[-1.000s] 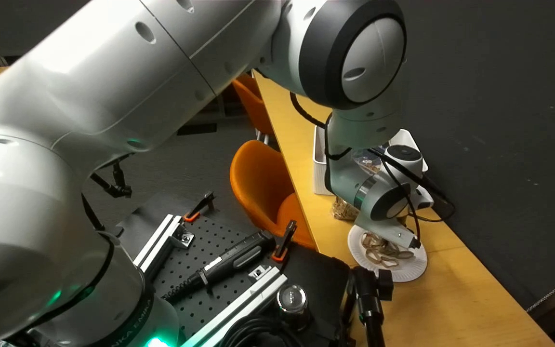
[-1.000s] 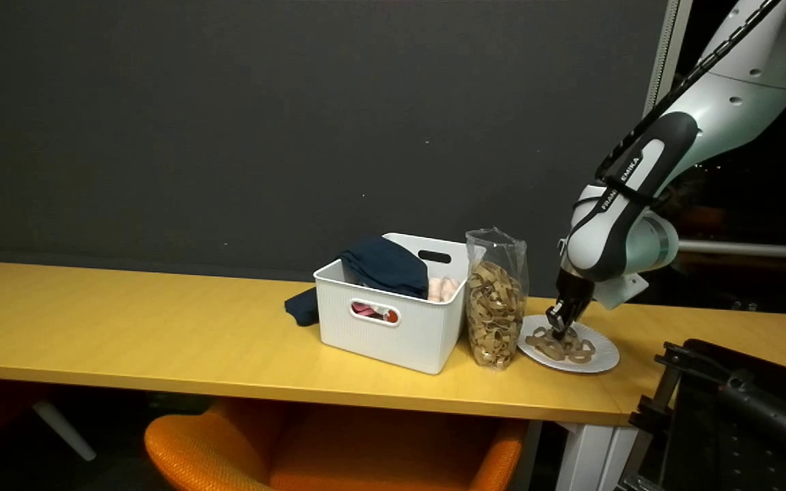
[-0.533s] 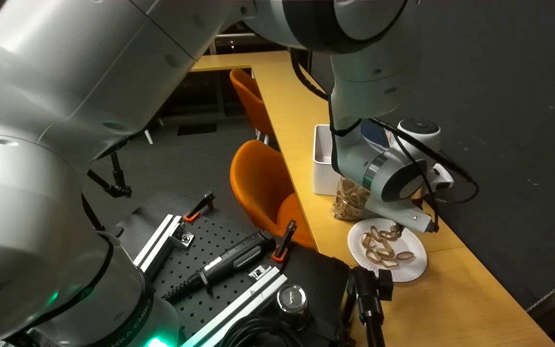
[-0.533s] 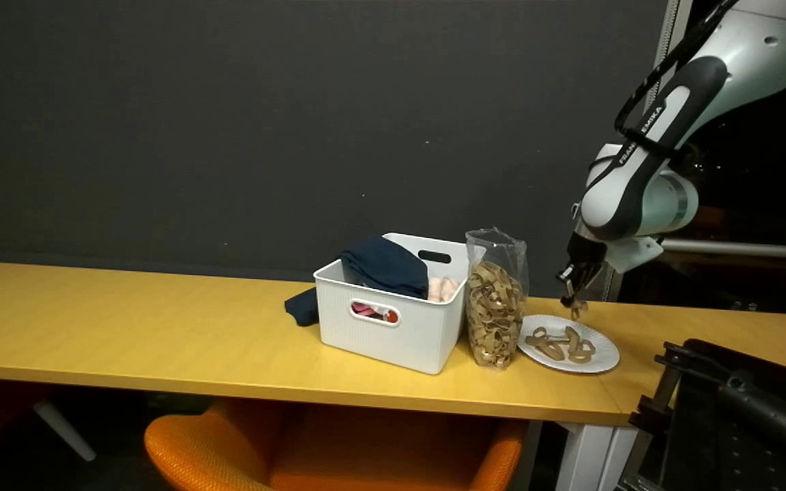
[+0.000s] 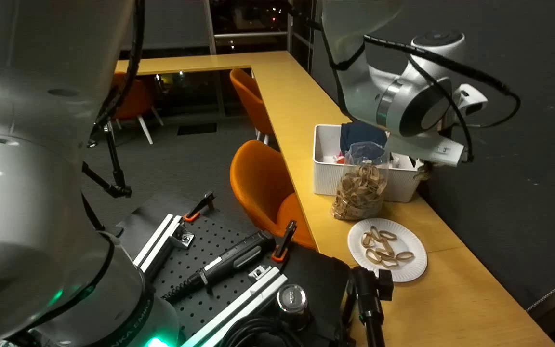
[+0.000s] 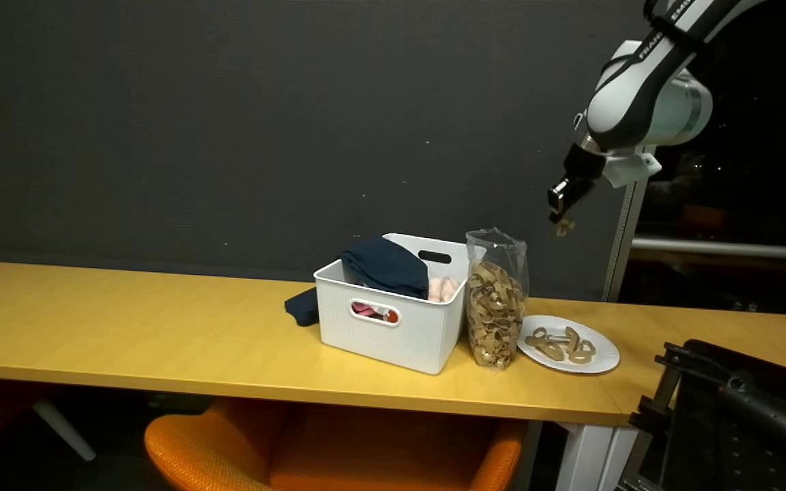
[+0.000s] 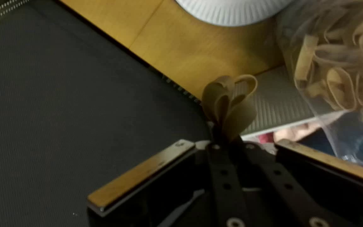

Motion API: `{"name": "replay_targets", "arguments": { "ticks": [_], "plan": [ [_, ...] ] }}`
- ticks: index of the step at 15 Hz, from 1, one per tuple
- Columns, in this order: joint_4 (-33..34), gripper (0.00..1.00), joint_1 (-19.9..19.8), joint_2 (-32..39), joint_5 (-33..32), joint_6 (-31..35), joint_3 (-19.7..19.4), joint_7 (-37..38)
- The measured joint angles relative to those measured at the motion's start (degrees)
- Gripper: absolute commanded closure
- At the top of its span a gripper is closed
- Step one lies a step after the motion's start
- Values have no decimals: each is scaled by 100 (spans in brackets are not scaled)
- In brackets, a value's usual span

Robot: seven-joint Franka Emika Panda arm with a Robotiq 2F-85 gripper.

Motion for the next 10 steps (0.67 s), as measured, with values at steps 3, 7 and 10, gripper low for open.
{"name": "replay_targets", "arguments": {
  "ticks": [3, 7, 10],
  "plan": [
    [-43, 98, 288, -454, 0, -1, 56, -18],
    [-139, 98, 756, -749, 0, -2, 135, -18],
    [-259, 98, 935, -772, 7, -1, 277, -19]
  ]
}}
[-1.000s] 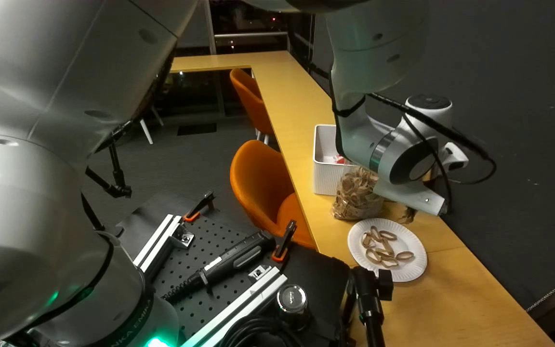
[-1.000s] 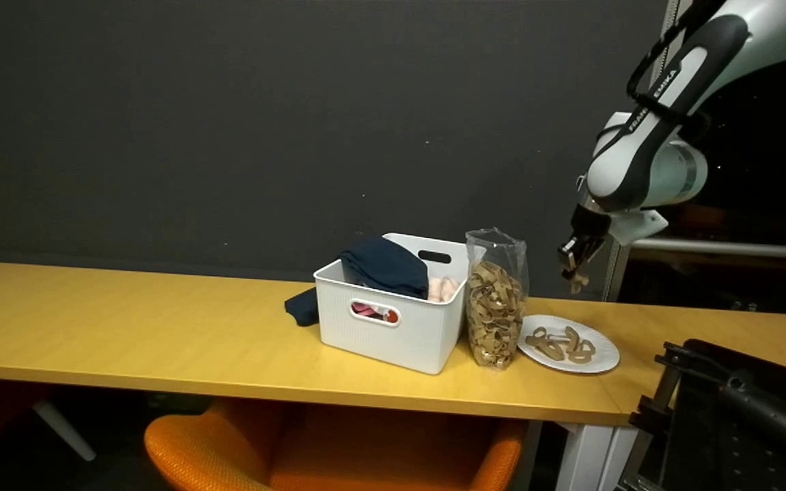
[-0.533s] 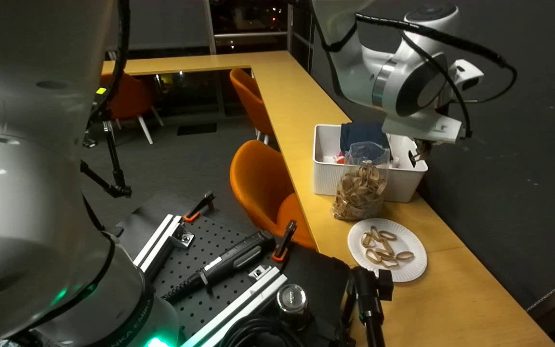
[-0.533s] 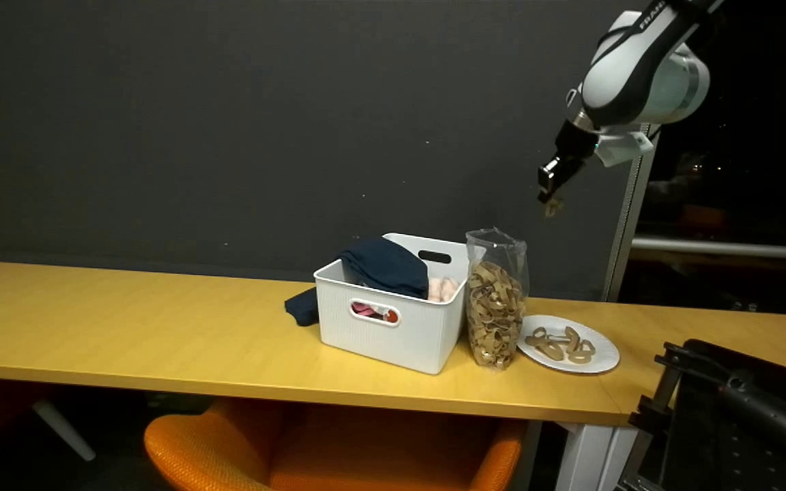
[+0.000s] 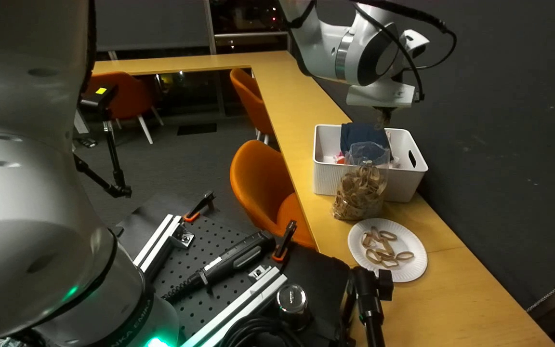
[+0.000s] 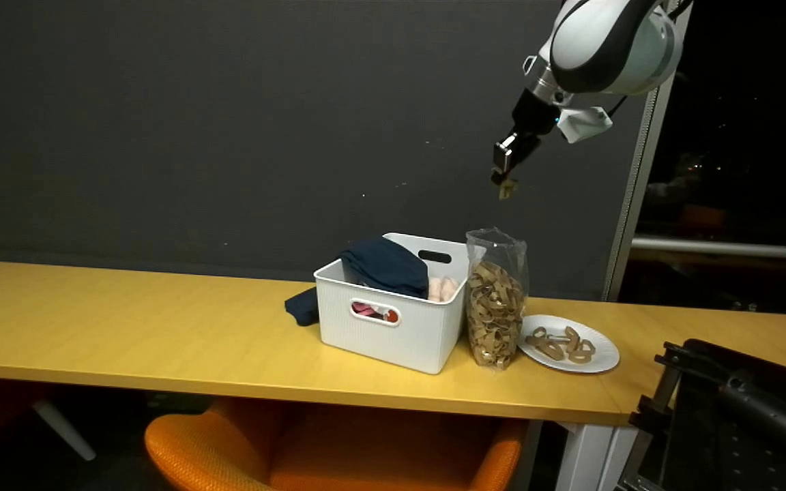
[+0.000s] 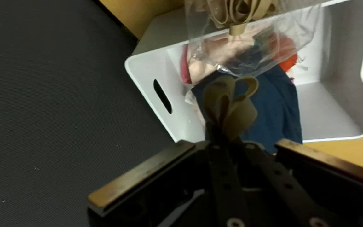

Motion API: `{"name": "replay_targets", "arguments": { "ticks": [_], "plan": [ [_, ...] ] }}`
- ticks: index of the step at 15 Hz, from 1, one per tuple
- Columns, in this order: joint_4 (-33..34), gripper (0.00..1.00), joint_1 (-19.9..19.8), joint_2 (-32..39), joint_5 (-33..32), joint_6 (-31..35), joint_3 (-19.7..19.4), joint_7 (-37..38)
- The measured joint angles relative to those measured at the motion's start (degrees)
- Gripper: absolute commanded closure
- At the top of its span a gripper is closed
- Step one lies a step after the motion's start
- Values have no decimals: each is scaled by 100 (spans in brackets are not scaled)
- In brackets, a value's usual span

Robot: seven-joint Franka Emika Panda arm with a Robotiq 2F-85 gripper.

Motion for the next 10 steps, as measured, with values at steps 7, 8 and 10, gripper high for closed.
{"name": "replay_targets", "arguments": {
  "ticks": [7, 8, 10],
  "plan": [
    [-332, 98, 12, 247, 104, 6, 247, -152],
    [-330, 98, 2, 311, 104, 22, 247, -170],
    [-303, 98, -26, 450, 103, 102, 229, -226]
  ]
}}
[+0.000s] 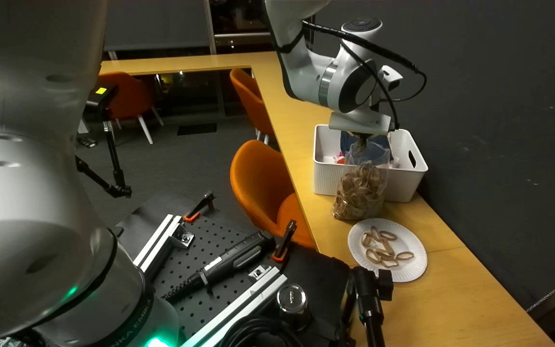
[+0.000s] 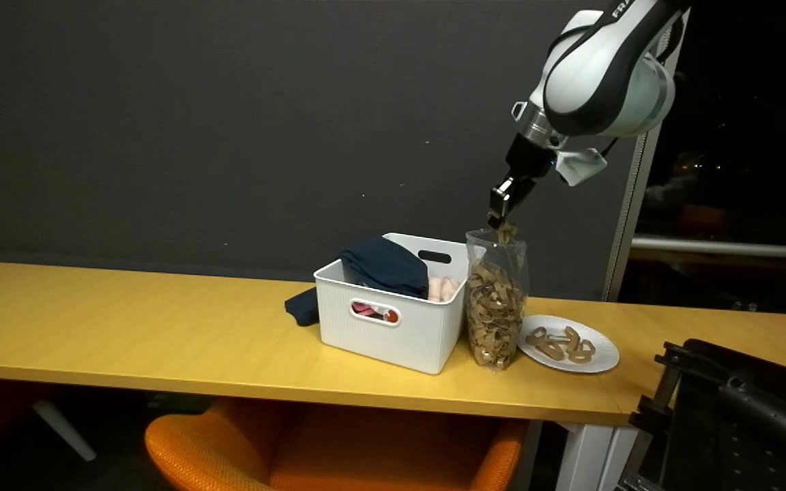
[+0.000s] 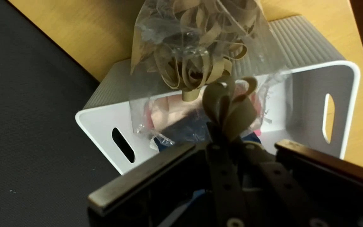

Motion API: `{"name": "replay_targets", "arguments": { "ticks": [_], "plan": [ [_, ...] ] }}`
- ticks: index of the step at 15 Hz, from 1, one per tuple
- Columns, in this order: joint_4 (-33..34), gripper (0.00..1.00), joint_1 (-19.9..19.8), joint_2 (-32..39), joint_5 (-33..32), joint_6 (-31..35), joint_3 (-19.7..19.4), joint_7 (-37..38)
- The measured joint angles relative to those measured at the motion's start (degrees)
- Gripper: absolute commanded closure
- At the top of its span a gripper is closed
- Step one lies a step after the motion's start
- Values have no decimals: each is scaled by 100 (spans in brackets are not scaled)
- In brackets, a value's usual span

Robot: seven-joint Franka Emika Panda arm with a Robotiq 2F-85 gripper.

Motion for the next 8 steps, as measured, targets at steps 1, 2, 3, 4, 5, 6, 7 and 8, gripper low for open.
{"name": "replay_targets", "arguments": {
  "ticks": [1, 2, 3, 4, 5, 6, 7, 8],
  "plan": [
    [36, 98, -8, 74, 0, 25, -18, -22],
    [87, 98, -13, 143, -1, 29, -35, -33],
    [144, 98, -13, 209, -3, 29, -56, -35],
    [191, 98, -13, 261, -3, 29, -74, -36],
    [225, 98, -11, 303, -9, 29, -93, -36],
    [258, 69, -5, 343, -15, 29, -119, -36],
    [276, 67, 1, 371, -20, 29, -149, -36],
    [295, 61, 9, 395, -20, 29, -182, -33]
  ]
}}
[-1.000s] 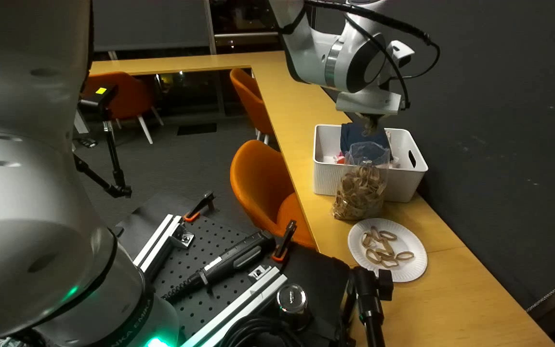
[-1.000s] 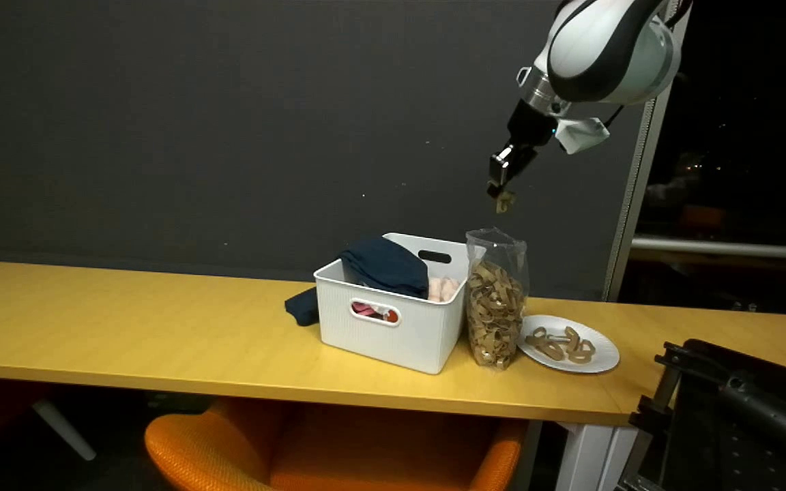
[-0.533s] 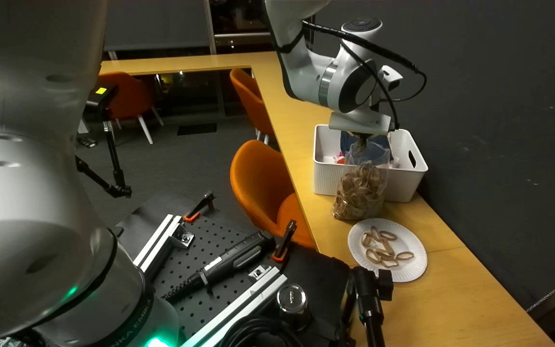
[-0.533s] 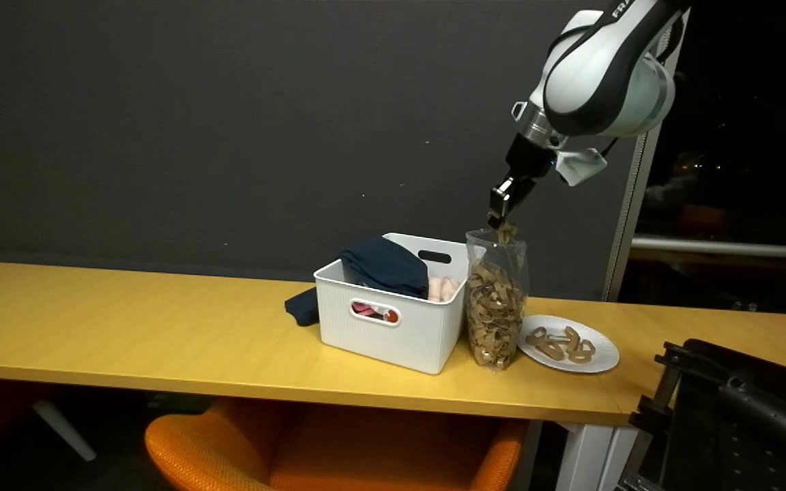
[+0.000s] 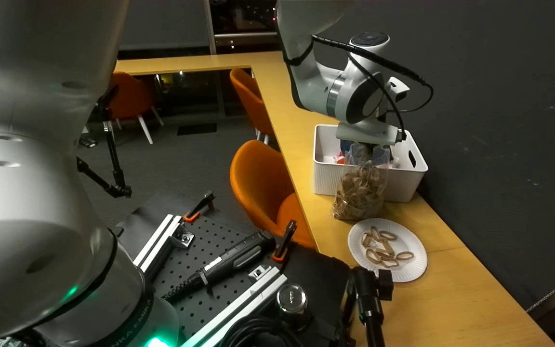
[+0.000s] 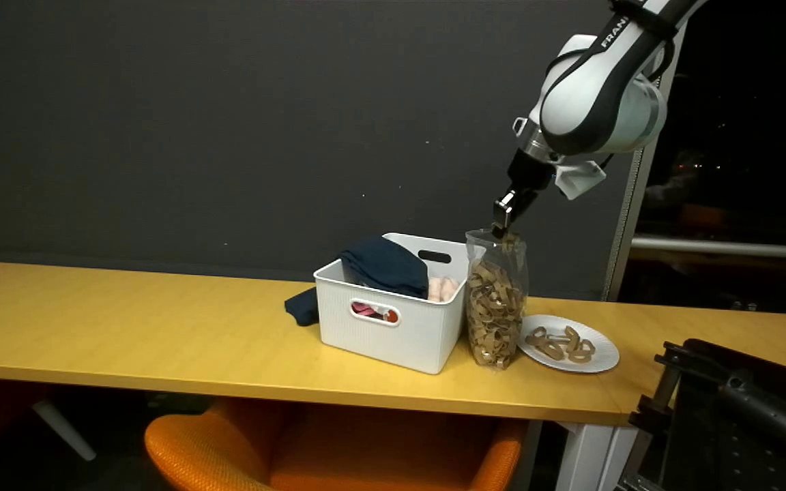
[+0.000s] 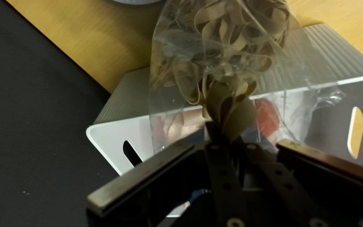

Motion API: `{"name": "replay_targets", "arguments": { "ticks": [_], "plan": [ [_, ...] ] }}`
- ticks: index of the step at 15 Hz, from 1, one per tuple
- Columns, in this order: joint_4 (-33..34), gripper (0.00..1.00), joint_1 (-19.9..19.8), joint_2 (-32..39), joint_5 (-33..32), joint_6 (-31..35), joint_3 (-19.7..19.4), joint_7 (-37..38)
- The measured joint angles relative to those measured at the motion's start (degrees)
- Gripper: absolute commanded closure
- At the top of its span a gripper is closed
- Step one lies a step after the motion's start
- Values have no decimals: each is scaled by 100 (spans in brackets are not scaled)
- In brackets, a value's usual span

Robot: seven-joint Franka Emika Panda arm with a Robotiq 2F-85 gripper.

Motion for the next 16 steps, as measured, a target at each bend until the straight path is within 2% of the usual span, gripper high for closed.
{"name": "replay_targets", "arguments": {
  "ticks": [8, 9, 16],
  "plan": [
    [93, 4, 15, -35, 0, 0, -106, 13],
    [95, 0, 15, -98, 0, 0, -117, 16],
    [88, 0, -190, -747, 14, -127, -222, 15]
  ]
}}
